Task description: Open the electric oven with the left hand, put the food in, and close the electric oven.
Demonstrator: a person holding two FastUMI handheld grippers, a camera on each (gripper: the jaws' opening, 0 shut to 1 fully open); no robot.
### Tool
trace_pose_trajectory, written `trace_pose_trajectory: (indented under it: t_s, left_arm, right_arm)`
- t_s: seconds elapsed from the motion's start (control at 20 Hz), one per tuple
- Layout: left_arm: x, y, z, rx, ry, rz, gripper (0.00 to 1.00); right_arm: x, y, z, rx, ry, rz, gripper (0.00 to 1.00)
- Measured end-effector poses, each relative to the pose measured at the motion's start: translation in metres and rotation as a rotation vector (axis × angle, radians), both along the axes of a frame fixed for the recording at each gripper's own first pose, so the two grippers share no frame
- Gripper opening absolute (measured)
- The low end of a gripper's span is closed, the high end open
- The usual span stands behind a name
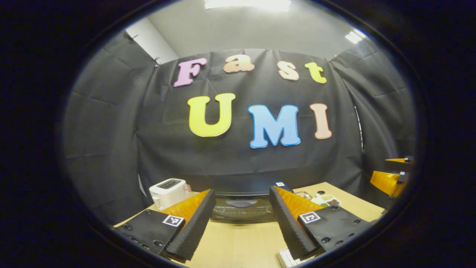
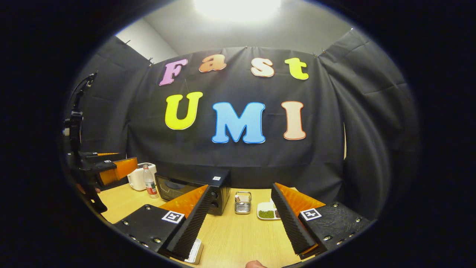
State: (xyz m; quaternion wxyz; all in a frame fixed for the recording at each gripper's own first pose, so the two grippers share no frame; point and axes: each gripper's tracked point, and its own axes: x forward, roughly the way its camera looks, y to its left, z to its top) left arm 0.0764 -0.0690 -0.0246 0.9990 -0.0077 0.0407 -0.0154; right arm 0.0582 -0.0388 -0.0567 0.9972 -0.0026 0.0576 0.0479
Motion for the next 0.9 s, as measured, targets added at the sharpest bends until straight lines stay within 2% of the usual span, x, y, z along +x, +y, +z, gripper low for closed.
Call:
trace_pose_trajectory:
  t_s: [0.25, 0.45, 0.65, 0.75, 0.9]
  left_arm:
    - [-0.044, 0.024, 0.016, -0.006, -0.009, 0.046, 1.00]
    - [-0.067, 0.044, 0.020, -0.036, -0.011, 0.065, 1.00]
    - [-0.074, 0.059, 0.025, -0.033, -0.024, 0.051, 1.00]
    - [-0.076, 0.066, 0.035, -0.029, -0.045, 0.041, 0.90]
    - [-0.079, 0.073, 0.043, -0.022, -0.076, 0.029, 0.90]
  right_arm:
    - [-0.015, 0.017, 0.017, -0.016, -0.048, 0.054, 0.98]
    - [-0.028, 0.033, 0.018, 0.018, -0.035, 0.060, 0.98]
    - [-0.036, 0.040, 0.024, 0.011, -0.042, 0.035, 0.98]
    - [-0.038, 0.045, 0.026, 0.026, -0.042, 0.017, 0.98]
    - [-0.043, 0.053, 0.030, 0.051, -0.031, 0.003, 0.98]
